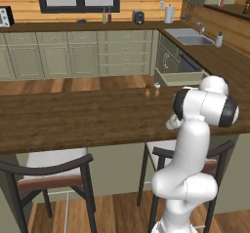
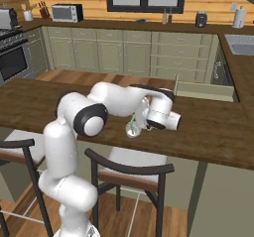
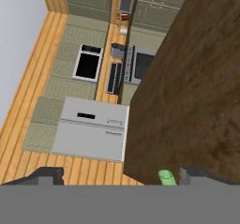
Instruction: Take a straw from the drawer in front and place it inside the glass cup on the dining counter.
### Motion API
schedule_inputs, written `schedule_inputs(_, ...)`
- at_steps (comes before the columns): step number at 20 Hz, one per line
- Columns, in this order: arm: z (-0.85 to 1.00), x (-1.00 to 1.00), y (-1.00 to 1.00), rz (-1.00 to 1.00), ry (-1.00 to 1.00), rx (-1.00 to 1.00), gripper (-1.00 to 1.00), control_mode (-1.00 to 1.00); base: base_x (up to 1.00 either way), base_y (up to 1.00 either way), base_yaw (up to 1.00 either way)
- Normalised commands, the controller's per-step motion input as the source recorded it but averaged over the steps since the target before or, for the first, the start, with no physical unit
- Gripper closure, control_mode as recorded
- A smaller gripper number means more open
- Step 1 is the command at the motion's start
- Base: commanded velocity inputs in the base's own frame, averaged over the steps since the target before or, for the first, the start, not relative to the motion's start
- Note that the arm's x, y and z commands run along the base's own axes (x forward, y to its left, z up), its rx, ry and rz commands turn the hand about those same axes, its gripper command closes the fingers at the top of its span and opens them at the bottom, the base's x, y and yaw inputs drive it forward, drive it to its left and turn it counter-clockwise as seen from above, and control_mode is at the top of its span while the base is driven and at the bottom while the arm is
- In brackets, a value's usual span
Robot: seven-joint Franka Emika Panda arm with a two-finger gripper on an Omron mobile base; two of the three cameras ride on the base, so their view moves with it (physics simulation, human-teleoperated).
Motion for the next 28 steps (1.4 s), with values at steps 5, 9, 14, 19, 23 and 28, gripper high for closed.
schedule_inputs(5,0.0,0.13,0.28,-0.02,-0.05,0.0,-1.0,-1.0,0.0,0.0,0.0)
schedule_inputs(9,0.0,0.08,0.03,-0.03,-0.01,0.0,-1.0,-1.0,0.0,0.0,0.0)
schedule_inputs(14,0.0,0.06,0.0,-0.04,0.0,0.0,-1.0,-1.0,0.0,0.0,0.0)
schedule_inputs(19,0.0,0.1,0.0,-0.04,0.0,0.0,-1.0,-1.0,0.0,0.0,0.0)
schedule_inputs(23,0.0,0.33,0.0,-0.03,0.0,0.0,-1.0,-1.0,0.0,0.0,0.0)
schedule_inputs(28,0.0,0.33,0.03,-0.01,0.0,0.0,-1.0,-1.0,0.0,0.0,0.0)
